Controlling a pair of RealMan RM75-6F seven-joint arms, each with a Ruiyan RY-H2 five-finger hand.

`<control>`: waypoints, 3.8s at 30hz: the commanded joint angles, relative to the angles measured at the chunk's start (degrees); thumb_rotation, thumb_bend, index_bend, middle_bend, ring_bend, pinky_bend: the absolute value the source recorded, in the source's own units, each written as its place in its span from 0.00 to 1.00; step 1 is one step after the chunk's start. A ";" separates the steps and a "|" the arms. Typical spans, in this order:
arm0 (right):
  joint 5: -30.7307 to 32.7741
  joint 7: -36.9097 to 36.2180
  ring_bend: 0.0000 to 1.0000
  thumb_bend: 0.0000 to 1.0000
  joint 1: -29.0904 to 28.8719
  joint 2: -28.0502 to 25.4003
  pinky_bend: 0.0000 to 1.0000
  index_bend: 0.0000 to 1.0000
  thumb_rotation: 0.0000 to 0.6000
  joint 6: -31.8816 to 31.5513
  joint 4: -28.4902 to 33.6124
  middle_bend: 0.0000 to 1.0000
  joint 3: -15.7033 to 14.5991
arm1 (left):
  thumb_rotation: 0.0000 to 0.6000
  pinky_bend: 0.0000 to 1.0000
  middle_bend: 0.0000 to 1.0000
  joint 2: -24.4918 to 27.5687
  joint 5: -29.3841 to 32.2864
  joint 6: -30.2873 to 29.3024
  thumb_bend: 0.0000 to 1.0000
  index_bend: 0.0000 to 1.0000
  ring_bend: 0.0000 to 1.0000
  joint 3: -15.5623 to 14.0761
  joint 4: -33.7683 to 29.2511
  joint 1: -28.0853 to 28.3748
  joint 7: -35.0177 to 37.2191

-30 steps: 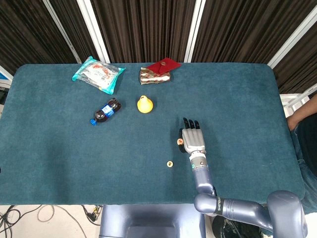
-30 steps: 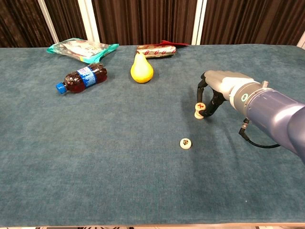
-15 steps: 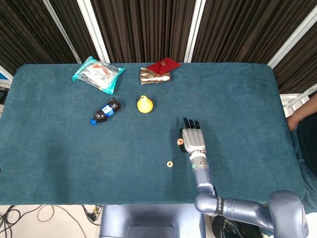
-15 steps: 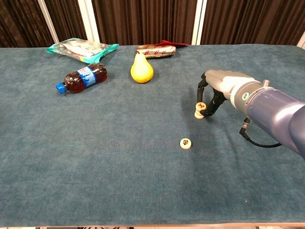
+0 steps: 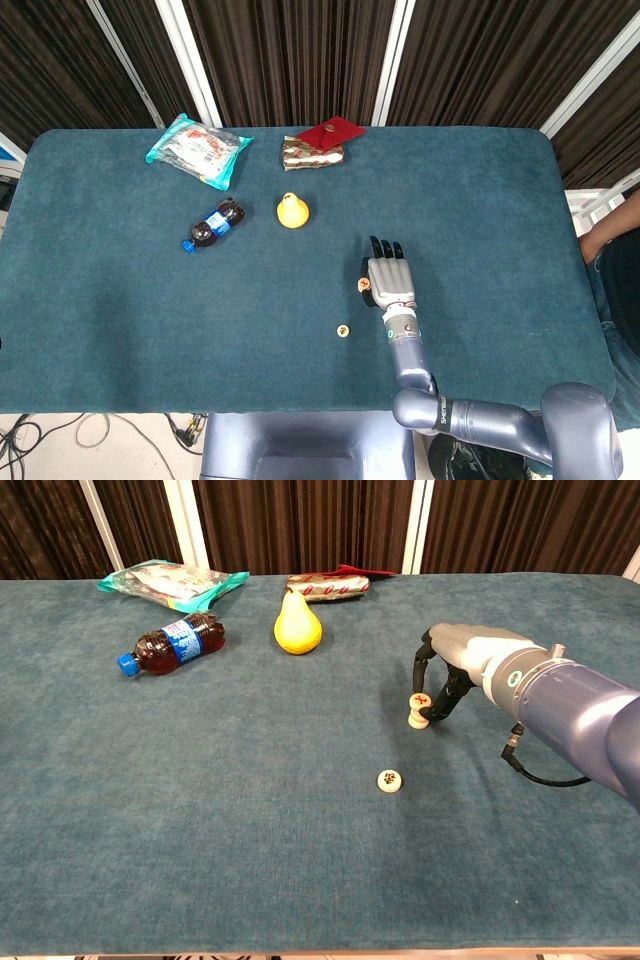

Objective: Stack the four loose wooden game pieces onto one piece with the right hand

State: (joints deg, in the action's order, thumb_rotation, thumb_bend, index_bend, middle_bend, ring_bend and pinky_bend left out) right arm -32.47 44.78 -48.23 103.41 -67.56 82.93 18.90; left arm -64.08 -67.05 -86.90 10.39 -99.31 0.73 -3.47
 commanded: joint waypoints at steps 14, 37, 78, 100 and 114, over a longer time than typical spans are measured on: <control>0.01 -0.25 0.00 0.40 0.08 -1.00 0.00 0.44 1.00 -0.27 1.53 0.00 -0.10 | 1.00 0.00 0.00 0.06 0.19 0.10 0.63 0.06 0.00 0.04 -0.05 -0.01 0.08; -31.33 -16.35 0.00 0.40 9.86 -8.89 0.00 0.37 1.00 -4.07 14.10 0.00 -16.24 | 1.00 0.00 0.00 -0.07 0.18 -0.21 0.63 0.06 0.00 0.09 -0.17 -0.08 -0.18; -50.50 -33.47 0.00 0.38 8.52 -3.31 0.00 0.35 1.00 6.85 -7.99 0.00 -17.62 | 1.00 0.00 0.00 -0.29 0.20 -0.59 0.63 0.06 0.00 0.15 0.10 -0.10 -0.92; -50.54 -34.02 0.00 0.38 9.57 -2.18 0.00 0.46 1.00 8.47 -11.03 0.00 -16.88 | 1.00 0.00 0.00 -0.36 0.12 -0.69 0.63 0.06 0.00 0.18 0.21 -0.13 -0.95; -50.12 -32.90 0.00 0.38 9.81 -2.41 0.00 0.47 1.00 9.74 -10.80 0.00 -16.34 | 1.00 0.00 0.00 -0.38 0.01 -0.66 0.63 0.06 0.00 0.14 0.25 -0.10 -1.02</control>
State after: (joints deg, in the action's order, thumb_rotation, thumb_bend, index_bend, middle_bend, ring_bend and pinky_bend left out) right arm -82.59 11.88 -38.41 101.01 -57.82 72.13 2.56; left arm -64.46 -67.04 -87.55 10.53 -99.06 0.63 -4.49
